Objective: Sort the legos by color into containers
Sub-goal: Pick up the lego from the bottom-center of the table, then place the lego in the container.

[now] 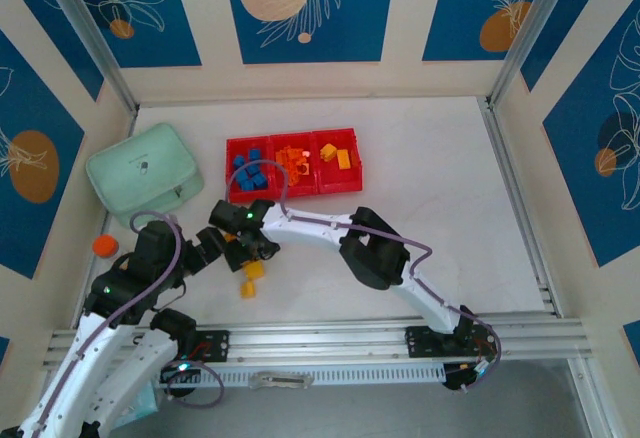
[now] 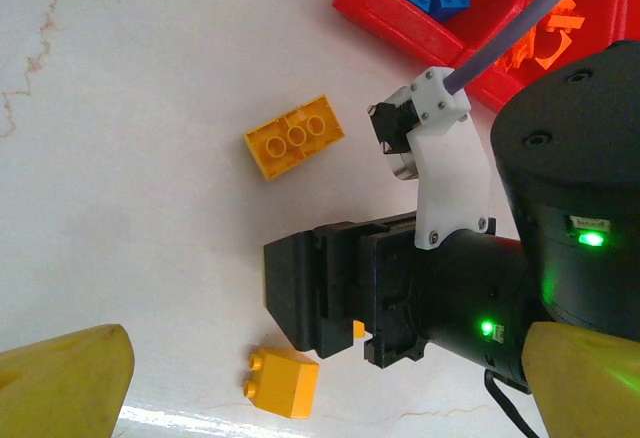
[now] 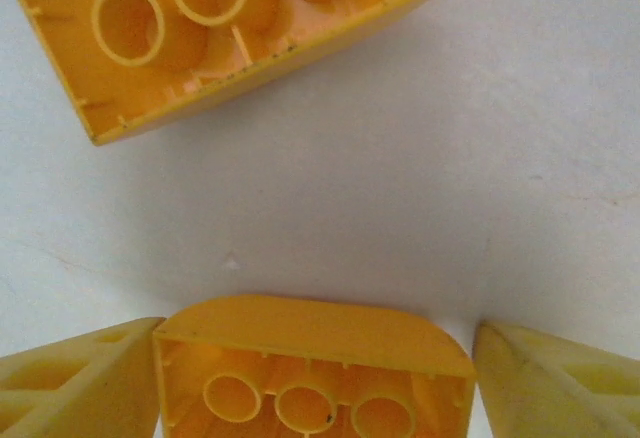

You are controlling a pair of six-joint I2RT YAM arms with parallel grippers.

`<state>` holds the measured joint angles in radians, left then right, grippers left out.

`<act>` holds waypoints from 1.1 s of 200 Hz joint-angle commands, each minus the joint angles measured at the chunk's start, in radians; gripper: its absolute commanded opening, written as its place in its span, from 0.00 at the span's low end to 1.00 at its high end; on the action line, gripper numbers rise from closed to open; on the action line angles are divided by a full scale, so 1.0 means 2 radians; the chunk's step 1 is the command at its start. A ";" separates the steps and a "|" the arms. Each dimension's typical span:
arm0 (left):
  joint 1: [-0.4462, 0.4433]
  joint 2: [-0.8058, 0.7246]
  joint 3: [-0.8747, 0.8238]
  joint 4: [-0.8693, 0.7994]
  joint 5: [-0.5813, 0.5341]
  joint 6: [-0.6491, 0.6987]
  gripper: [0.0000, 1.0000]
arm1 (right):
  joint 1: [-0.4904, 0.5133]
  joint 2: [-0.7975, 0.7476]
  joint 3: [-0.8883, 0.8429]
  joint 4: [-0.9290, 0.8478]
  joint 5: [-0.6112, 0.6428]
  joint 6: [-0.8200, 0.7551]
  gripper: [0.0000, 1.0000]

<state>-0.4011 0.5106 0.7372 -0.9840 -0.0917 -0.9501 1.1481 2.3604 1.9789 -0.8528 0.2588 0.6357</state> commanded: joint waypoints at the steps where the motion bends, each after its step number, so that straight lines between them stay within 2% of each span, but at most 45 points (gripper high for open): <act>1: 0.004 0.000 -0.007 0.001 -0.007 -0.005 0.99 | 0.000 0.006 0.005 -0.009 0.000 0.003 0.73; 45: 0.004 0.008 -0.003 0.008 -0.002 -0.002 0.99 | -0.005 -0.012 0.001 -0.003 -0.002 0.001 0.62; 82: 0.004 0.020 0.006 0.020 0.003 0.009 0.99 | -0.018 -0.059 -0.025 0.007 0.001 0.000 0.60; 116: 0.004 0.045 0.015 0.043 0.016 0.024 0.99 | -0.048 -0.130 -0.077 0.017 0.011 0.002 0.60; 169: 0.004 0.119 0.033 0.110 0.055 0.055 0.99 | -0.153 -0.224 -0.136 0.014 0.045 -0.030 0.61; 193: 0.004 0.166 0.047 0.138 0.076 0.067 0.99 | -0.211 -0.225 -0.131 0.017 0.063 -0.057 0.62; 220: 0.005 0.207 0.052 0.178 0.098 0.070 0.99 | -0.268 -0.189 -0.096 0.017 0.065 -0.074 0.62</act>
<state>-0.4011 0.8825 0.8074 -0.7216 0.0364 -0.8413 0.6800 1.9232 1.7340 -0.8074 0.3630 0.5453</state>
